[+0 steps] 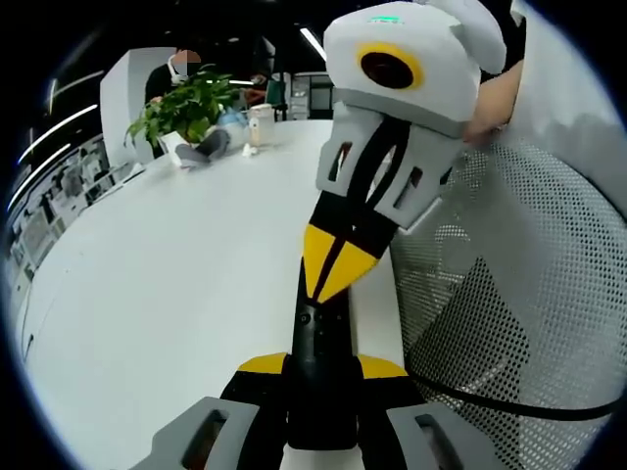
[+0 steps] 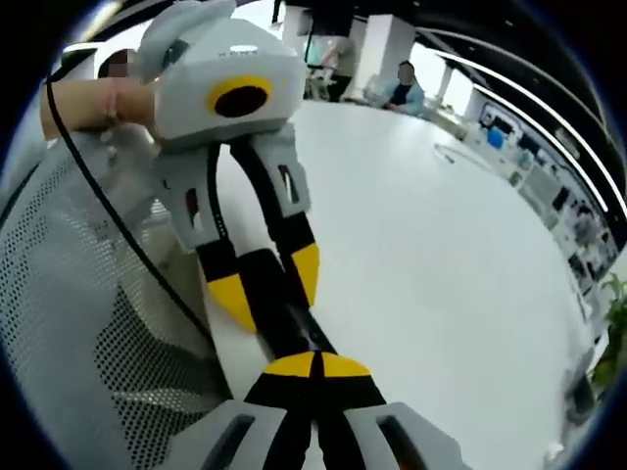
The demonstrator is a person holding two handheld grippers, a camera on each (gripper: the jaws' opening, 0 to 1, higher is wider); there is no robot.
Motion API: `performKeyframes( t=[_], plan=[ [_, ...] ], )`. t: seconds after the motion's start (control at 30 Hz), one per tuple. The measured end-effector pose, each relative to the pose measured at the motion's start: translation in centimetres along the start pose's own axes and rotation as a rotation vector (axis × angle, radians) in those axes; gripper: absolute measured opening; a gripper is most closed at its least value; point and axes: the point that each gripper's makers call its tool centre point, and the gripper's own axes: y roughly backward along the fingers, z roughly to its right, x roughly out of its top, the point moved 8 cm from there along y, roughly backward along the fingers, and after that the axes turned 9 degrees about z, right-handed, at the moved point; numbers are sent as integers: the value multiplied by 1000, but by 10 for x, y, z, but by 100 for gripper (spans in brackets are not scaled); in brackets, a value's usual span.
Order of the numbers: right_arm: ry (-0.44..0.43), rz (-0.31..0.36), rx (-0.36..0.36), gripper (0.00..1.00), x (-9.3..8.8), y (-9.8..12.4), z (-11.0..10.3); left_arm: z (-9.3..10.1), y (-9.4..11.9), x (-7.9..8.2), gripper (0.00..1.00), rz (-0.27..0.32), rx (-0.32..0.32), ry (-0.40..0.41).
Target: Press the specified remote control buttons in sequence, fully releasing each button before pressing the next.
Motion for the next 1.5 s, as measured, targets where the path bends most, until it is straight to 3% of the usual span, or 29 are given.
performKeyframes(
  t=[0.27,0.37,0.57,0.87,1.27,1.5],
  plan=[
    [-16,13,-22,0,-1,0,1,0,0,0,24,-2,0,-1],
    [15,3,-24,0,0,0,-1,0,0,0,24,-2,1,0],
    [68,5,43,0,6,-2,-15,-1,0,0,24,-3,1,0],
    [63,-2,41,0,4,-1,-15,0,0,0,24,-2,-1,-1],
    [232,-44,48,0,5,-3,-22,1,0,0,24,-1,-4,-4],
    [233,-42,50,0,5,-3,-22,1,-1,0,24,1,-5,-3]
  ],
)
